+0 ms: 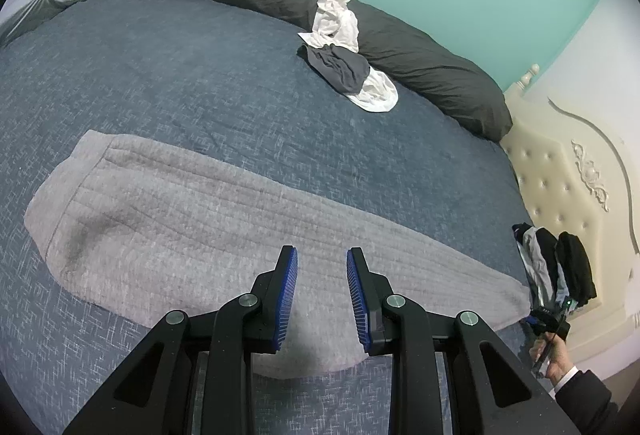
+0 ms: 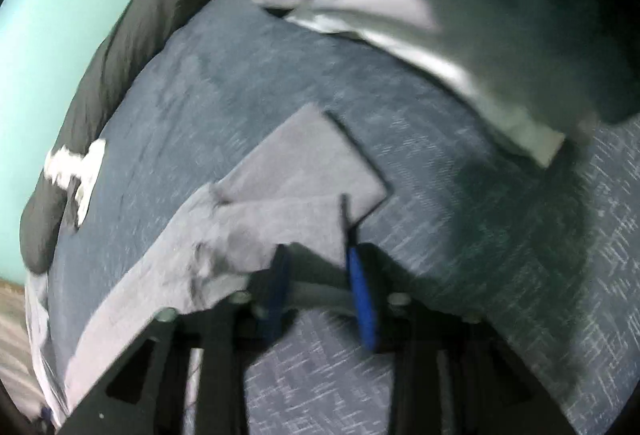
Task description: Fold clothes
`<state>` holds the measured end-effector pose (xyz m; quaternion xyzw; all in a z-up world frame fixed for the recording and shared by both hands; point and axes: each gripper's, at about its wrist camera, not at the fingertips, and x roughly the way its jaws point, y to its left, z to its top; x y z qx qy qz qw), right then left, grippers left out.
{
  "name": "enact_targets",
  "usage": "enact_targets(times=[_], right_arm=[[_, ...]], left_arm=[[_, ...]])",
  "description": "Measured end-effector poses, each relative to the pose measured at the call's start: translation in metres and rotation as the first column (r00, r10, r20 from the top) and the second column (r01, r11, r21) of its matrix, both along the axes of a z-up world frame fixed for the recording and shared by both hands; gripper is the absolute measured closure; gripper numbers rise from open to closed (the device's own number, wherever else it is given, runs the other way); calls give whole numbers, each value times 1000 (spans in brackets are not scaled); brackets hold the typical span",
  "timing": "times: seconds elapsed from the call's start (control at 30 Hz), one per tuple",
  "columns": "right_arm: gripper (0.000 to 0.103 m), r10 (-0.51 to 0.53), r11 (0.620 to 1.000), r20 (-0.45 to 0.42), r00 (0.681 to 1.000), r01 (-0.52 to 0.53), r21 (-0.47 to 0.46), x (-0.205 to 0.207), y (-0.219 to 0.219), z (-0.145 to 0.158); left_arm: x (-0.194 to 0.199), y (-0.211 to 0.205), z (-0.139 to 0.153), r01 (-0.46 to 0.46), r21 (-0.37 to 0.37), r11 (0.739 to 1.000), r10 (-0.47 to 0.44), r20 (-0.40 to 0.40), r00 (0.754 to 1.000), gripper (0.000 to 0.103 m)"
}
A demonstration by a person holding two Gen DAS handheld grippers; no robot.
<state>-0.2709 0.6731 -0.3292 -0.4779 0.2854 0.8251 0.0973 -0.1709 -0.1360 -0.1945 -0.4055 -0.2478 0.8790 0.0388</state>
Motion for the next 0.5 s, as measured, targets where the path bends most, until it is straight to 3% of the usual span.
enact_targets(times=[0.07,0.33,0.5], right_arm=[[93,28,998,-7,1000,-28,55,2,-6,5],[96,102,955,-131,986,-60,290,4,-8,60],[96,165,918,-67,984,-129,375,-22,-9,62]], left_arm=[[0,-1,0,-2,1,1000,2,0,1000,75],[0,-2,0,-7,-3,1000,7,-4,1000,75],[1,-1,-2,-11,-7,1000,11,3,1000,75]])
